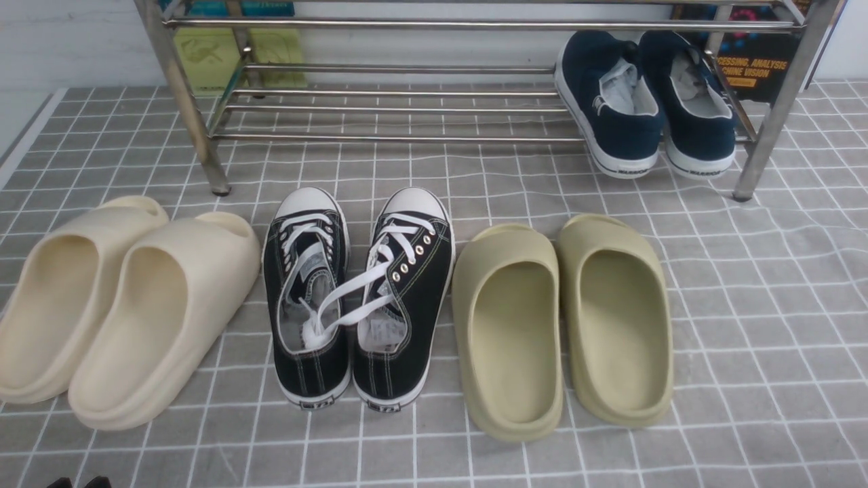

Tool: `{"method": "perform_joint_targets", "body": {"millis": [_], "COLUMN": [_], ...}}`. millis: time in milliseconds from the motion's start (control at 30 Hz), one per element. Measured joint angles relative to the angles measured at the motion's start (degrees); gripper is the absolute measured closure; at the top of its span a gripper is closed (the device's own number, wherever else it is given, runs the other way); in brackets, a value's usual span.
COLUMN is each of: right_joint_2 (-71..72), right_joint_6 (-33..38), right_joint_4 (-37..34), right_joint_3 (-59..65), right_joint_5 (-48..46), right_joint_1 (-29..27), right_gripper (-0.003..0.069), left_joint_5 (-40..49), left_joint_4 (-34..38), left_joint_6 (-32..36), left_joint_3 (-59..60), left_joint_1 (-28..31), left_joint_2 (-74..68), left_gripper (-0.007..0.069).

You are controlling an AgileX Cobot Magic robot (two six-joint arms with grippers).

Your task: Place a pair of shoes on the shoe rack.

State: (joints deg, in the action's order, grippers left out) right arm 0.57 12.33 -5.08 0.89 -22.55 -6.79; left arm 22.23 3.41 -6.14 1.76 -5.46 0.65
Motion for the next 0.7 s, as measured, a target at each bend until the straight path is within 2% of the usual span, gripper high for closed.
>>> {"method": "perform_joint_targets", "body": {"millis": [700], "right_joint_2": [0.0], "right_joint_6": [0.0], "right_joint_4": [0.0], "right_joint_3": [0.0], "right_joint_5": [-0.1], "right_joint_1": [0.0], "right_gripper": [0.0589], "left_joint_5": [0.0], "left_joint_4": [0.0], "left_joint_6": [0.0], "left_joint_3": [0.0], "left_joint_1": [0.0], "left_joint_2": [0.0], "left_gripper": [0.0386]}}
